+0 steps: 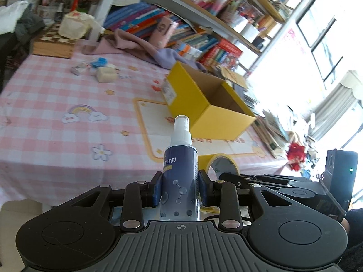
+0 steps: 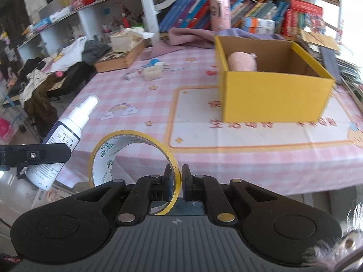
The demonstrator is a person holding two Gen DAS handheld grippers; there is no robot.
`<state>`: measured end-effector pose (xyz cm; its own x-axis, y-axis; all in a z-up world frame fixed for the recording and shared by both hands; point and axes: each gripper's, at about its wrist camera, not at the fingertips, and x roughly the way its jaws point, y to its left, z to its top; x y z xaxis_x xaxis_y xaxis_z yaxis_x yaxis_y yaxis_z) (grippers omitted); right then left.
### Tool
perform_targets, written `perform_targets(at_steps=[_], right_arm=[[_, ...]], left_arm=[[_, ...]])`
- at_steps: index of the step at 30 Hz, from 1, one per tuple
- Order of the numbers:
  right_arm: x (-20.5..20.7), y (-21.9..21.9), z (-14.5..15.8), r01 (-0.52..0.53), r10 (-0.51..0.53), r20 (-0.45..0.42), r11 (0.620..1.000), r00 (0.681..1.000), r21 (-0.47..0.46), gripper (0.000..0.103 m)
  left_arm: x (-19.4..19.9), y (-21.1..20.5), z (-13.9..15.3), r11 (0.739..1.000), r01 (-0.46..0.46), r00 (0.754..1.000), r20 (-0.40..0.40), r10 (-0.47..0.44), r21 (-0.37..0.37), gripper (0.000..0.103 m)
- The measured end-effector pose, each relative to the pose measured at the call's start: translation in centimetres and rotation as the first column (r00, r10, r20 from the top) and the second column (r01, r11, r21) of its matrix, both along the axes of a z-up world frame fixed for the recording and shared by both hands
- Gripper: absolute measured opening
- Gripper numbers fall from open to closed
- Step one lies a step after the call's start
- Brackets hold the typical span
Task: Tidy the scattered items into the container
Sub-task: 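Carry the white spray bottle with left tool while right tool carries tape toward yellow box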
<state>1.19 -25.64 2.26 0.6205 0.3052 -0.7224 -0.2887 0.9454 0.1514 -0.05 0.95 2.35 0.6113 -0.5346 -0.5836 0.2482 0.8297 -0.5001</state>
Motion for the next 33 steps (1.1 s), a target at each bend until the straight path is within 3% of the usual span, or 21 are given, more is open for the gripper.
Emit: perform_targets(at_steps=[7,13,33], right_arm=[[-1.8,-3.1,0.0,0.098,-0.098,-0.003,0.995,0.995,-0.016,0.007],[-2.5,-5.4,0.0,0.174,-0.174,-0.002,0.985,0.985,-0.013,0.007],[-2.5,-12.6,0.0,0.35,-0.35,-0.013,0.937,0.937,-0.012,0.007]], left_arm=[[0.4,-2.5,-0.1,0.996,0.082,0.997,0.007,-0.082,-0.023,0.031],[0.9,-5.1,0.3,0.987,0.158,0.987,0.025,-0.158,0.008,0.031],[4.5,-13.5,0.4,0.932,0.363,0.931,0.027,-0.363,0.016,0.031]])
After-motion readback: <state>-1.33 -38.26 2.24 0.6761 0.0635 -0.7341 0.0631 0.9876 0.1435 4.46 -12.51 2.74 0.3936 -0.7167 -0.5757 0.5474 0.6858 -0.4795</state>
